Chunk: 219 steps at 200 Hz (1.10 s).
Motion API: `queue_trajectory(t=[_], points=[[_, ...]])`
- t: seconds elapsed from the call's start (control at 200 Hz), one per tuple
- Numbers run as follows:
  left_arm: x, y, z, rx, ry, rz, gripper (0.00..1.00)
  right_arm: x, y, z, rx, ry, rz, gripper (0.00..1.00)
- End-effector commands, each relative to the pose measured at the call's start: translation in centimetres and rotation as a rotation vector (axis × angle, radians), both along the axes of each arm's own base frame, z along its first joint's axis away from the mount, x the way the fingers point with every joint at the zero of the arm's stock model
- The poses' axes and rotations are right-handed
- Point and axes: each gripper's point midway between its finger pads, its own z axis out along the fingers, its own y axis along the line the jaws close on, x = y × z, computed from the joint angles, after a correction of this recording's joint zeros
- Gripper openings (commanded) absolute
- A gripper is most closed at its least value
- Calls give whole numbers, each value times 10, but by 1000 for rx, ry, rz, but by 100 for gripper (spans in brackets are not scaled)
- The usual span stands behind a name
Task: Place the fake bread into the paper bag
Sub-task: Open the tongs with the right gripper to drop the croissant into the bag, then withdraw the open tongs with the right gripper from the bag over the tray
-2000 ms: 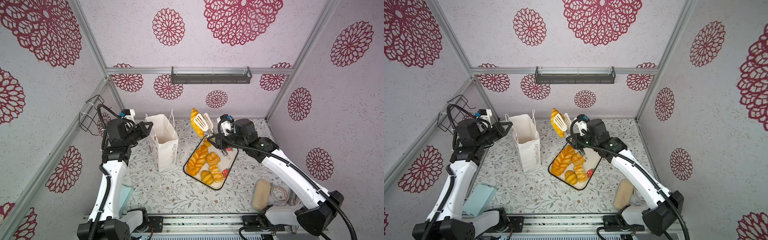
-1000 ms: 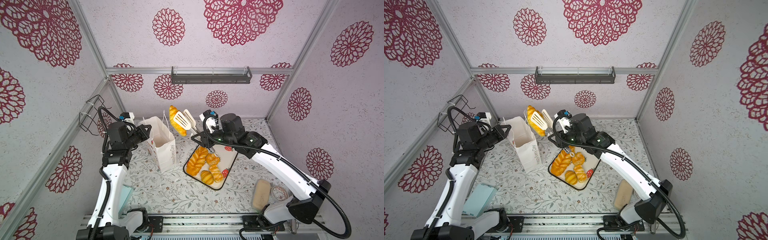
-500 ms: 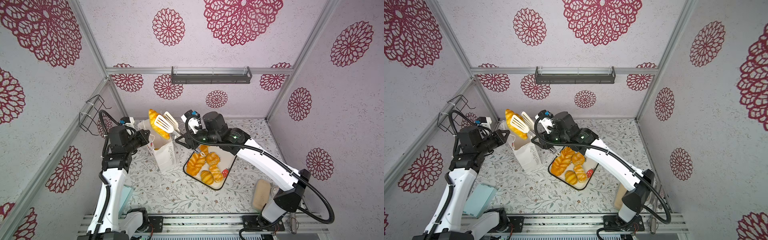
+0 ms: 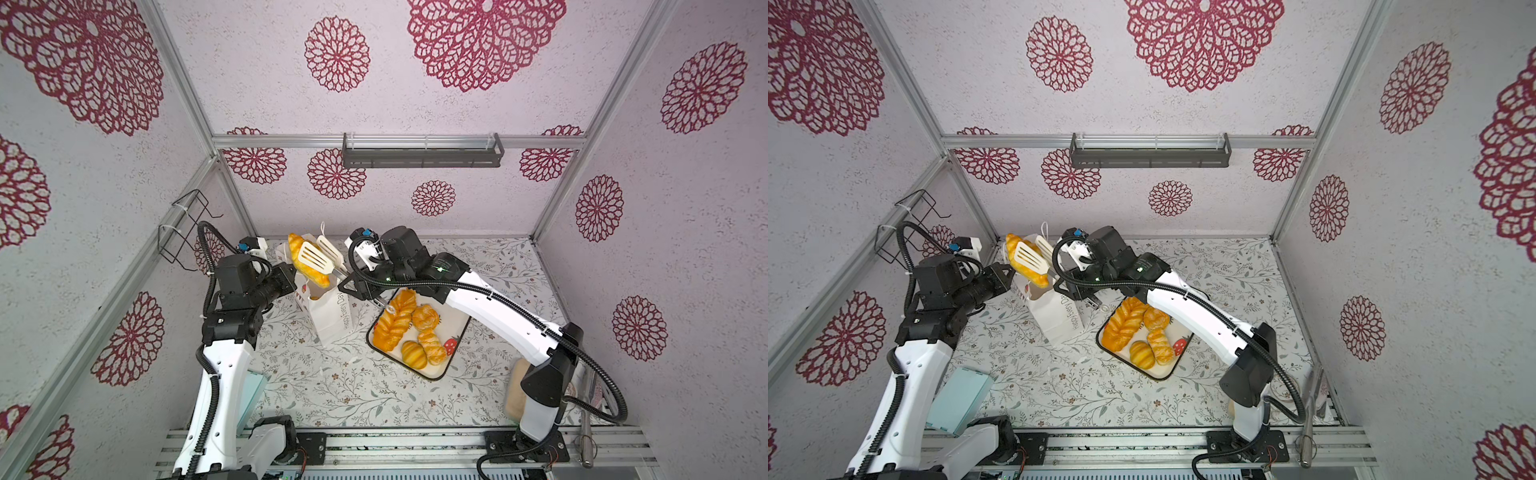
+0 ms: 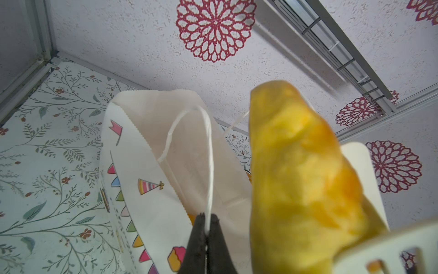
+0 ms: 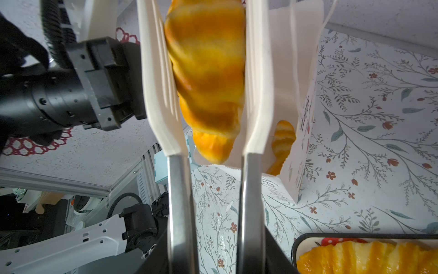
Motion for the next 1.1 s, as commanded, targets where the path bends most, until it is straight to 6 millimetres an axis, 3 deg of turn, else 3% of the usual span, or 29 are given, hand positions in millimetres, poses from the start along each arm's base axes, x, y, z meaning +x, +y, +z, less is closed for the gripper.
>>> queue_trajectory(t=[0.0,0.45,0.595,0.755,1.091], points=[[-4,5,10,38,-20,18,1,5,-4,41,74,-94,-9,44],[-8,10,7,58,-14,42,0,22,-3,24,41,-67,-47,45],[-9,14,8,67,-13,60,0,27,-5,19,27,-67,-57,52],[-9,16,8,71,-10,72,0,29,-8,23,26,-82,-64,61],[-5,11,3,52,-11,43,0,29,-16,35,19,-116,-64,62]])
